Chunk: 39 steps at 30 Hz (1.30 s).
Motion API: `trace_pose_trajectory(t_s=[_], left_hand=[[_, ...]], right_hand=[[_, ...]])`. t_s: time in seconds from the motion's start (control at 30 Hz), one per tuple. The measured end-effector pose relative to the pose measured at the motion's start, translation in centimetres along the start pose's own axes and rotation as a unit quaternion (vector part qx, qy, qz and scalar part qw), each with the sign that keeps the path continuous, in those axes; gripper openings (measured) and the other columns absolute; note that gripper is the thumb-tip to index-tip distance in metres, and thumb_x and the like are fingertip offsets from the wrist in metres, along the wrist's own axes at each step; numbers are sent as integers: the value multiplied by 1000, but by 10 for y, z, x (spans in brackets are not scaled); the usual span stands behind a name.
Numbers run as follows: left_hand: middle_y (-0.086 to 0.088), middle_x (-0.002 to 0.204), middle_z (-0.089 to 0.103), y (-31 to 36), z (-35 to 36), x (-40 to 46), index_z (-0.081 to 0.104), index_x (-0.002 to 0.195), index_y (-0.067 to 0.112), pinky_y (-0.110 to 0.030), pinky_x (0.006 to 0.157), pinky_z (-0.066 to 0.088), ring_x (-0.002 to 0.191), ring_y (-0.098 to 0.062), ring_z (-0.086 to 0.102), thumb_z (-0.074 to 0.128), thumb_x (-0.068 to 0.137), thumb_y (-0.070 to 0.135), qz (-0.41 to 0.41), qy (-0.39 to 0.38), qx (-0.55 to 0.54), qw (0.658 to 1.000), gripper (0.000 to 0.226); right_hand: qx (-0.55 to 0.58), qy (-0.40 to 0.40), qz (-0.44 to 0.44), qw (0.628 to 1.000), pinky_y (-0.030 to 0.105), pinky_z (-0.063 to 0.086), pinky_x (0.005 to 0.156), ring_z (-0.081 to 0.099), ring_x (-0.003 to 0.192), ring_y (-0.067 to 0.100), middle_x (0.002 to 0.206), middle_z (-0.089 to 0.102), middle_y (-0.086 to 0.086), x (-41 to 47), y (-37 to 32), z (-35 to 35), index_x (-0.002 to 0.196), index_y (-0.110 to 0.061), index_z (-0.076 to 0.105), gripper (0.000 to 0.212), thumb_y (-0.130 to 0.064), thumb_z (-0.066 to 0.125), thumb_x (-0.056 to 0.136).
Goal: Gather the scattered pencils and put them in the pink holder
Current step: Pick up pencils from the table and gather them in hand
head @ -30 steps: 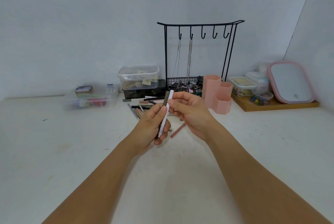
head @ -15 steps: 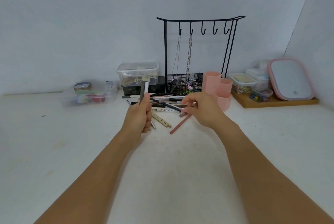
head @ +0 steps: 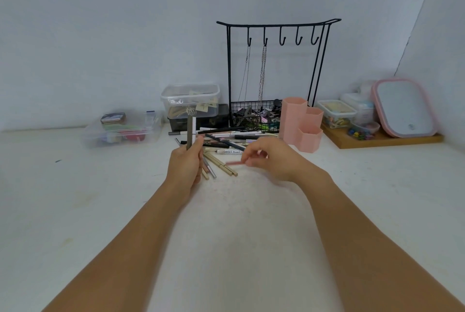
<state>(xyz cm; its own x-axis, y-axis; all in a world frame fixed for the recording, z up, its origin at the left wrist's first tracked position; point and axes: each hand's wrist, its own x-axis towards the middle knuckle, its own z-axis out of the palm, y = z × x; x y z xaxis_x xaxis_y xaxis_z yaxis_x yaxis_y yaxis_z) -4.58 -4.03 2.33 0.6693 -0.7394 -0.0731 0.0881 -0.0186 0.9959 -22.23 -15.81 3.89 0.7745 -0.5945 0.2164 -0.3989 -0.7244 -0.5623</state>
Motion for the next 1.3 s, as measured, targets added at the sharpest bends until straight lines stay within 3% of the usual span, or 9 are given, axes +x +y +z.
trace_pose_trajectory(t_s=[0.13, 0.3, 0.4, 0.6, 0.73, 0.87, 0.97, 1.17, 1.3], left_hand=[[6, 51, 26, 4, 5, -7, 49, 69, 18, -21, 40, 17, 43, -11, 19, 53, 104, 37, 6, -66, -34, 997, 40], [5, 52, 34, 5, 15, -17, 62, 87, 10, -20, 36, 18, 41, -8, 23, 43, 108, 28, 13, -161, -53, 985, 33], [1, 59, 46, 1, 20, -21, 65, 91, 10, -22, 39, 24, 44, -10, 37, 42, 108, 30, 16, -170, -15, 985, 35], [-7, 65, 58, 0, 24, -24, 64, 90, 7, -22, 39, 34, 51, -17, 48, 42, 108, 35, 20, -230, -11, 973, 40], [-2, 58, 41, -2, 24, -27, 52, 86, 15, -21, 39, 31, 43, -14, 38, 45, 105, 44, -8, -256, -41, 966, 35], [8, 52, 28, 2, 21, -22, 45, 76, 23, -17, 36, 15, 40, -7, 19, 53, 101, 48, -23, -189, -31, 981, 36], [7, 53, 28, 8, 11, -13, 38, 72, 24, -19, 35, 16, 40, -8, 19, 60, 99, 42, -17, -120, -50, 991, 39], [6, 50, 26, 9, -2, -5, 36, 65, 22, -18, 32, 19, 36, -8, 19, 61, 100, 33, -18, -63, -86, 994, 45], [7, 52, 28, 8, -1, -4, 41, 75, 20, -20, 34, 25, 38, -7, 23, 63, 99, 34, -3, -60, -83, 995, 35]], right_hand=[[257, 124, 32, 958, 35, 61, 66, 65, 70, 17, 88, 63, 3, 2, -14, -10, 103, -10, 65, 6, -11, 60, 99], [508, 122, 24, 852, 23, 51, 58, 56, 62, 11, 77, 65, 4, 3, -23, -13, 107, -2, 64, 12, -7, 55, 102], [544, 99, 25, 833, 20, 53, 59, 59, 61, 10, 78, 66, 7, 4, -28, -6, 104, -3, 65, 10, -4, 56, 100], [494, 115, 46, 861, 15, 42, 48, 55, 53, 4, 68, 67, -1, 9, -29, 14, 103, 0, 67, 9, -3, 62, 97], [428, 119, 55, 894, 20, 40, 55, 55, 59, 8, 72, 69, 2, 12, -27, 27, 102, -4, 72, 11, -10, 70, 93], [393, 141, 68, 906, 22, 46, 55, 55, 62, 4, 77, 70, -1, 12, -23, 26, 101, -10, 76, 12, -18, 72, 92], [213, 231, 84, 946, 35, 60, 63, 68, 63, 9, 80, 66, -2, 10, -2, 19, 99, -10, 72, 10, -16, 71, 93], [-17, 169, 137, 976, 27, 46, 64, 58, 67, 1, 81, 75, -1, 9, 20, 23, 93, -3, 72, 14, -17, 71, 93], [-26, 162, 153, 974, 15, 40, 55, 59, 65, 1, 85, 79, -3, 17, 27, 28, 86, -4, 78, 14, -7, 66, 93]])
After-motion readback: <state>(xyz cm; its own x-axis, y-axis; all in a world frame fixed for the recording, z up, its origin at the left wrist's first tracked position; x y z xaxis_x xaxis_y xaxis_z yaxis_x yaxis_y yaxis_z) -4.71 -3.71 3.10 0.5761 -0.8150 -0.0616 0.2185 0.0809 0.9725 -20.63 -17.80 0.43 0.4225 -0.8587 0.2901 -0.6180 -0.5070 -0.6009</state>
